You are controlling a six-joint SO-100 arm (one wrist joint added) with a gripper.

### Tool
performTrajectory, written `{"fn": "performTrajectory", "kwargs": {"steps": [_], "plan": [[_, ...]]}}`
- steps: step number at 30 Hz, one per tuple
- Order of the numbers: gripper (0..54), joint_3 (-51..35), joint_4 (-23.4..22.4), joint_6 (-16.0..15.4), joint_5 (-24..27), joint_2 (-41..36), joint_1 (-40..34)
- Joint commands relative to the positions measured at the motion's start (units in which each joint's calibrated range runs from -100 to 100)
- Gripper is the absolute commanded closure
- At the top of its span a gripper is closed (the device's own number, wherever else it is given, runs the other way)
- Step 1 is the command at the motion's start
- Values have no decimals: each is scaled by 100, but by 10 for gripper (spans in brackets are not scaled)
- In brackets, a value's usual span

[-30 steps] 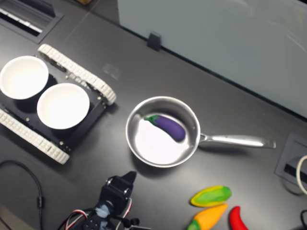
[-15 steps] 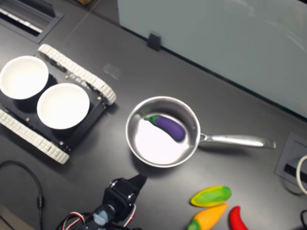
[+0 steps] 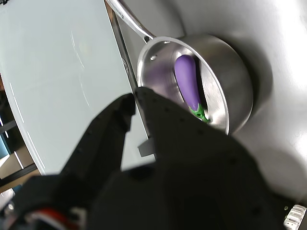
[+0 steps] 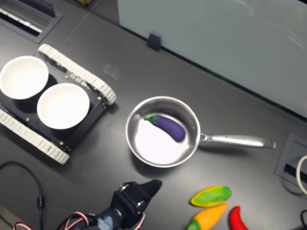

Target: Pick up the chilli and place them in the pan

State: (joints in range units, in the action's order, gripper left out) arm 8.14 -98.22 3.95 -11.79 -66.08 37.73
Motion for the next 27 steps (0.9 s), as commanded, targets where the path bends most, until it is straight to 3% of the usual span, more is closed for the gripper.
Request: {"fn": "performTrajectory", "kwargs": {"steps": [1, 11, 27], "plan": [[536, -692, 1, 59, 59, 454, 298], [536, -1737, 103, 59, 73, 1348, 917], [533, -3145, 137, 59, -234, 2951, 2511]]}}
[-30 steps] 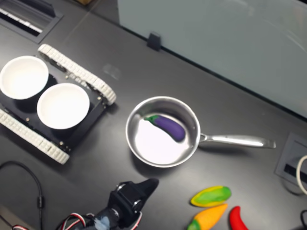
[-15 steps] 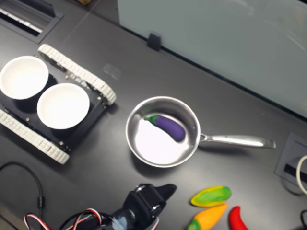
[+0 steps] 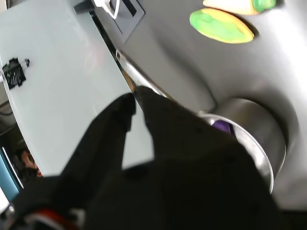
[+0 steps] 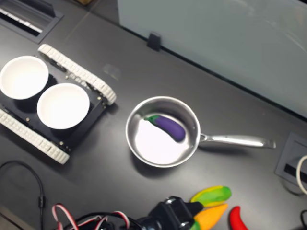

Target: Pick up the chilli and place them in the pan

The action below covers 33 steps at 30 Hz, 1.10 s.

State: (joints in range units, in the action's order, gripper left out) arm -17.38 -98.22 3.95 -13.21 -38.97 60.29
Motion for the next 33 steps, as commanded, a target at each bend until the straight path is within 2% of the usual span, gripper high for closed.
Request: {"fn": "performTrajectory", "kwargs": {"steps": [1, 10, 16, 25, 30, 33], "plan": [[532, -630, 163, 59, -103, 283, 290], [522, -530, 274, 59, -234, 553, 290], [510, -84, 623, 59, -322, 705, 256], [388, 770, 1246, 67, -435, 848, 233], [343, 1142, 1578, 76, -440, 840, 348], [334, 1315, 1758, 76, -425, 856, 428]]}}
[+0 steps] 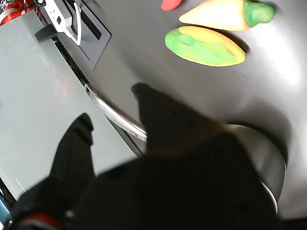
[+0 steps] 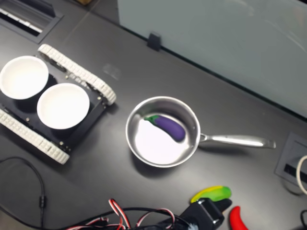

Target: Pick up the chilli and place them in the pan

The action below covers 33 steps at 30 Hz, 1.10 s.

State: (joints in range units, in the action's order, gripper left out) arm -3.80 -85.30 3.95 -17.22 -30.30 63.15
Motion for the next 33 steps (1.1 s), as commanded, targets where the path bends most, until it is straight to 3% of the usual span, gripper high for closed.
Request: {"fn": "performTrajectory", "kwargs": {"steps": [1, 6, 10, 14, 33], "plan": [[331, 12, 534, 76, -10, 6, 165], [309, 285, 815, 143, 15, 124, 199], [299, 512, 1071, 370, 49, 242, 130], [257, 812, 1404, 487, 117, 361, 176], [256, 1975, 2768, 1067, 24, 917, 188]]}}
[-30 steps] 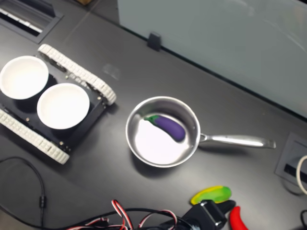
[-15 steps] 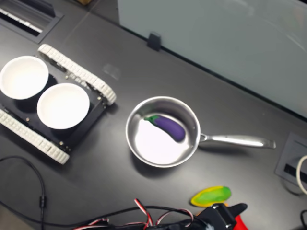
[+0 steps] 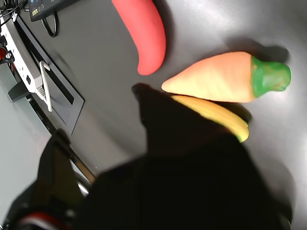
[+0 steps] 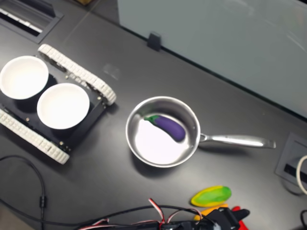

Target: Pick up the chilli and place them in the pan

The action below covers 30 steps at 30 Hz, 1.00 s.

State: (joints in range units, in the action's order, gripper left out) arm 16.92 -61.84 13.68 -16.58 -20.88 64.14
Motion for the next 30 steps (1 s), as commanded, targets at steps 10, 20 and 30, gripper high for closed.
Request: {"fn": "performTrajectory", "kwargs": {"steps": [10, 20, 30], "plan": [[255, 2, 789, 111, -68, 472, 284], [255, -116, 926, 111, -54, 919, 536], [256, -70, 1130, 111, -24, 1181, 547]]}}
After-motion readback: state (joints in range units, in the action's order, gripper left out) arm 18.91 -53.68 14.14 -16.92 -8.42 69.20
